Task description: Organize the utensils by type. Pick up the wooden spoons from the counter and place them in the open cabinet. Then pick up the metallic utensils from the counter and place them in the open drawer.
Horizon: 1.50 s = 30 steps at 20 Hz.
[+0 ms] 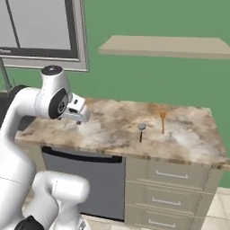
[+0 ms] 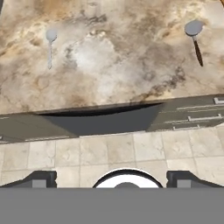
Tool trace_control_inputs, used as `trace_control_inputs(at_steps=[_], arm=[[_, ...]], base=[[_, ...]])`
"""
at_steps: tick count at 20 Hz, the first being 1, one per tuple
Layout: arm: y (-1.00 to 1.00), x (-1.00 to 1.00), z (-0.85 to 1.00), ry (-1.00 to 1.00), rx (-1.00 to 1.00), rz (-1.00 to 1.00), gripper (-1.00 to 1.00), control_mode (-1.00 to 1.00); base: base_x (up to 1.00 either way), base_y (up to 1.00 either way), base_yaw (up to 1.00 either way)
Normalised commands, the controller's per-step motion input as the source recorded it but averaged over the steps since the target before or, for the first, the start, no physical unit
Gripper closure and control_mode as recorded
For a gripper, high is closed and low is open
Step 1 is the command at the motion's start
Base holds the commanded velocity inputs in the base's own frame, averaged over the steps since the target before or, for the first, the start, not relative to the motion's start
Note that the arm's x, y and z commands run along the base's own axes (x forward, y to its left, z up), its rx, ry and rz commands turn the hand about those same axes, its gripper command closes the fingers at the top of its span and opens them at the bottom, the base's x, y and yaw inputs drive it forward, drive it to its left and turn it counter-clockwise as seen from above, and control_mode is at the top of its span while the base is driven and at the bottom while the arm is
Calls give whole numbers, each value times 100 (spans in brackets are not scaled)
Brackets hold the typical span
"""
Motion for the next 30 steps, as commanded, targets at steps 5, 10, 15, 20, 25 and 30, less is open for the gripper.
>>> trace_control_inputs(at_steps=[5,10,15,20,25,30], arm=[[0,0,0,0,0,0,-100,100],[0,0,0,0,0,0,-100,100],[0,0,0,0,0,0,-100,100],[0,0,0,0,0,0,-100,100],[0,0,0,0,0,0,-100,100],[-6,4,-5,0,0,-1,-100,-100]], base=[[38,-87,5],[39,-77,8],[44,-64,7],[45,-35,9],[11,-13,0],[0,-3,0]])
